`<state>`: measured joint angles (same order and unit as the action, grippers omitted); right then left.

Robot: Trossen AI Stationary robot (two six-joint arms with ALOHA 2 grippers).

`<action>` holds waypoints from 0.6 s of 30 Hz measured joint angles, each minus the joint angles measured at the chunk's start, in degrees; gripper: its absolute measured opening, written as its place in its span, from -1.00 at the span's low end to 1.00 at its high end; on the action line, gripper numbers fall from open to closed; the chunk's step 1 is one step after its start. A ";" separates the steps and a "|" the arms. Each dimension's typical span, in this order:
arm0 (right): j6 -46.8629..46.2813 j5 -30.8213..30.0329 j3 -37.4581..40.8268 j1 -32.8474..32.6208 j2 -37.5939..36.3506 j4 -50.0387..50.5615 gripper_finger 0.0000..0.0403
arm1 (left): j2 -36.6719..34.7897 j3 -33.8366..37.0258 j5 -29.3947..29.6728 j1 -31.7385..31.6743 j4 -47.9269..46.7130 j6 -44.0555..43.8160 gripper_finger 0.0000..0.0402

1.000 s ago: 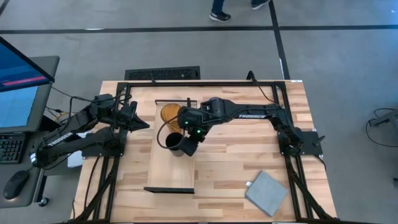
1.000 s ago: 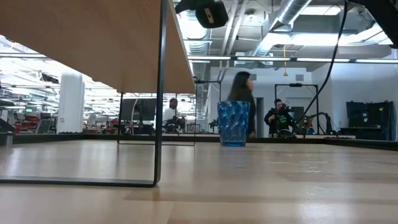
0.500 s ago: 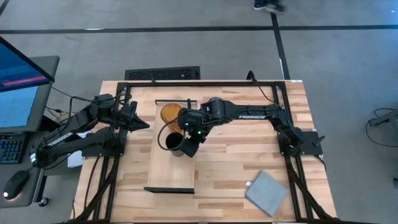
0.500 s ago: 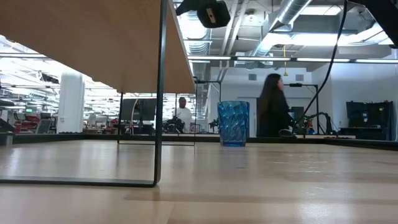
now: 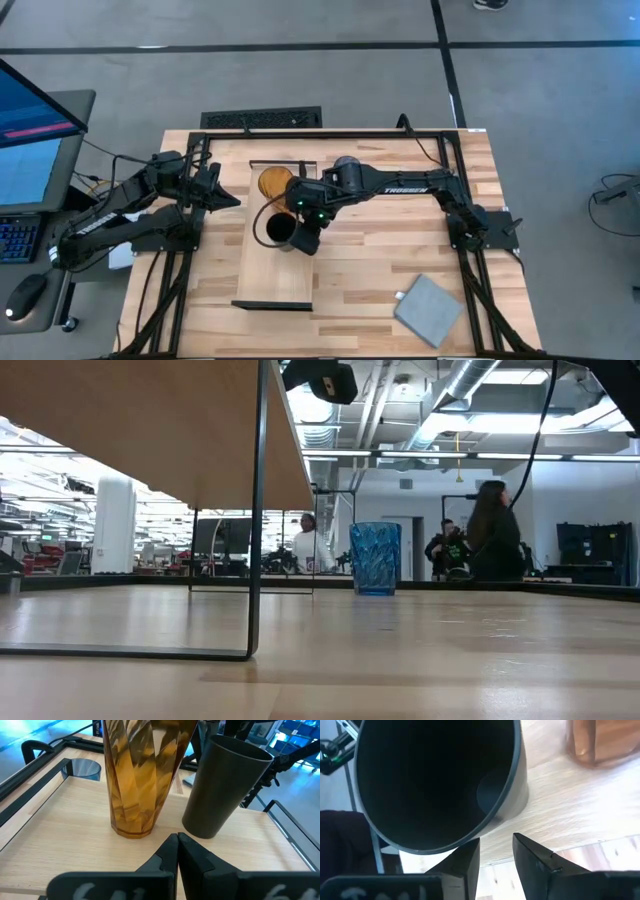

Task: Stack small to large cups/mugs on shelf
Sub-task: Put the black cup on the shelf

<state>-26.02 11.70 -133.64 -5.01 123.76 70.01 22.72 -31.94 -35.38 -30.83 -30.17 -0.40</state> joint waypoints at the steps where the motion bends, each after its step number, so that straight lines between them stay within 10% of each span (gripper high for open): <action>1: 0.85 -0.05 0.00 0.01 0.00 0.00 -0.32 | 0.02 0.00 0.01 0.00 0.00 0.01 -1.00; 18: 5.84 -1.37 -0.02 -0.73 -0.02 -2.41 -0.32 | 0.02 0.00 0.07 0.00 -0.13 0.00 -1.00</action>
<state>-20.19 10.33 -133.67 -5.74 123.74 67.59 22.74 -31.94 -35.31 -30.83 -30.30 -0.40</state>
